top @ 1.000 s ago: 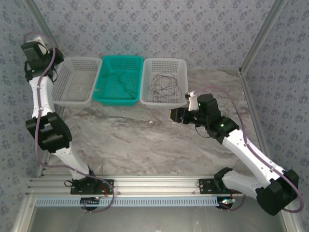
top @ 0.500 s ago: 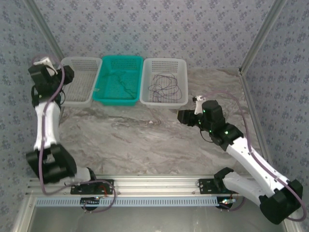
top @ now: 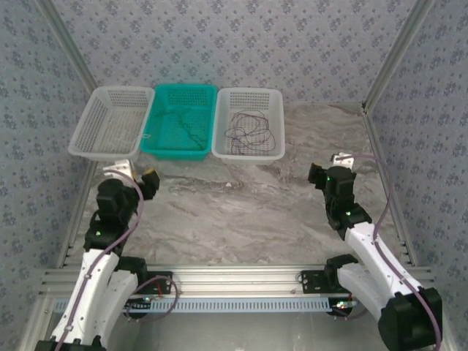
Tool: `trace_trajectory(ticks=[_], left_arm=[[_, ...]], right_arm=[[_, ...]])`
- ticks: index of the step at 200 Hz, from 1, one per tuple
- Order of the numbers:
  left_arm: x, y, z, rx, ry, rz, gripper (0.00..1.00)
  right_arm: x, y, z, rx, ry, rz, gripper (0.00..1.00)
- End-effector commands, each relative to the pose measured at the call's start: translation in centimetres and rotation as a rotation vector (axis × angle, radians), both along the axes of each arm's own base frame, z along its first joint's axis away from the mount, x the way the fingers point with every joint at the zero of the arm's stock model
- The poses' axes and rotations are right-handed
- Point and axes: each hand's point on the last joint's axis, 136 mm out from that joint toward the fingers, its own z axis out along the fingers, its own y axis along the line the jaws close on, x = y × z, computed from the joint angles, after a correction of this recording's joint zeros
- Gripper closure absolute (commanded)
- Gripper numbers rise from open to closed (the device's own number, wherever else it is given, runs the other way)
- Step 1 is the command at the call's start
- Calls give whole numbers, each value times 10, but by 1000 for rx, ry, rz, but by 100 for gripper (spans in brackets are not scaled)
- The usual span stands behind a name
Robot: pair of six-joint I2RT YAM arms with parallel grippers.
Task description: Untangle the cables
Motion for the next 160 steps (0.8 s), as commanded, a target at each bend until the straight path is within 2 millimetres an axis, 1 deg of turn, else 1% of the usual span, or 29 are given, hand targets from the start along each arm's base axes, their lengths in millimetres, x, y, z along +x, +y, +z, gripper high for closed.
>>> trace_trajectory(ticks=[1,10,17,32,36,44,48,50,53,60,61,64,67,72,76,80,87,92,98,105,113,120,123,124,128,134,141,148,160], left_arm=[[-8,19,-28,77,52,90,29],[-8,22,-36,94,46,105,24],[-8,26,-41,106,42,122,18],[-6,34,-49,125,43,169,4],[-6,37,-50,134,53,184,2],[-4,38,-49,157,52,186,1],[-2,39,-49,167,45,188,1],[-2,39,-49,170,44,188,1],[-1,40,-48,173,38,193,1],[2,41,-47,179,22,199,1],[2,41,-47,179,21,200,1],[3,42,-46,183,12,206,1],[4,42,-46,184,5,209,1],[6,44,-45,188,-5,221,1],[7,45,-45,190,-12,229,1],[8,46,-45,195,-15,235,1],[10,48,-45,201,-21,247,2],[12,49,-47,208,-17,253,2],[14,50,-48,215,-12,260,2],[16,51,-50,220,-6,265,3],[20,51,-51,226,-2,265,3],[24,51,-52,232,-4,268,3],[25,51,-54,236,-3,267,3],[26,51,-53,237,-4,268,3],[28,51,-53,241,-11,268,4],[33,51,-53,253,-15,269,4],[38,51,-54,274,-22,269,4],[44,53,-59,304,-15,273,3],[58,52,-68,351,-1,258,3]], right_arm=[[0,-41,-17,-87,43,-175,17],[0,-53,-32,-100,90,-221,16],[3,-60,-43,-107,113,-240,16],[16,-67,-67,-100,145,-259,15],[20,-68,-72,-97,149,-262,15],[29,-70,-81,-103,157,-268,13],[37,-71,-79,-128,144,-268,12],[39,-71,-81,-136,159,-268,8],[41,-68,-83,-136,174,-264,6],[56,-68,-74,-173,120,-251,2],[57,-68,-75,-180,122,-247,1],[62,-66,-74,-187,110,-235,1],[66,-62,-77,-169,112,-211,1],[73,-61,-80,-149,101,-184,1],[77,-60,-86,-139,115,-164,0],[82,-58,-84,-180,112,-142,0],[79,-49,-91,-157,147,-117,1],[84,-42,-84,-171,95,-65,1],[80,-32,-84,-185,67,-4,0],[75,-25,-88,-155,43,63,0],[70,-26,-96,-98,-3,108,0],[72,-30,-95,-80,-47,105,0],[71,-30,-96,-80,-30,106,0],[72,-30,-94,-81,-33,105,0],[70,-29,-101,-77,29,111,0],[74,-25,-98,-89,17,126,0],[73,-24,-97,-115,-2,115,0],[72,-25,-99,-115,22,107,0],[72,-25,-97,-121,8,102,0]])
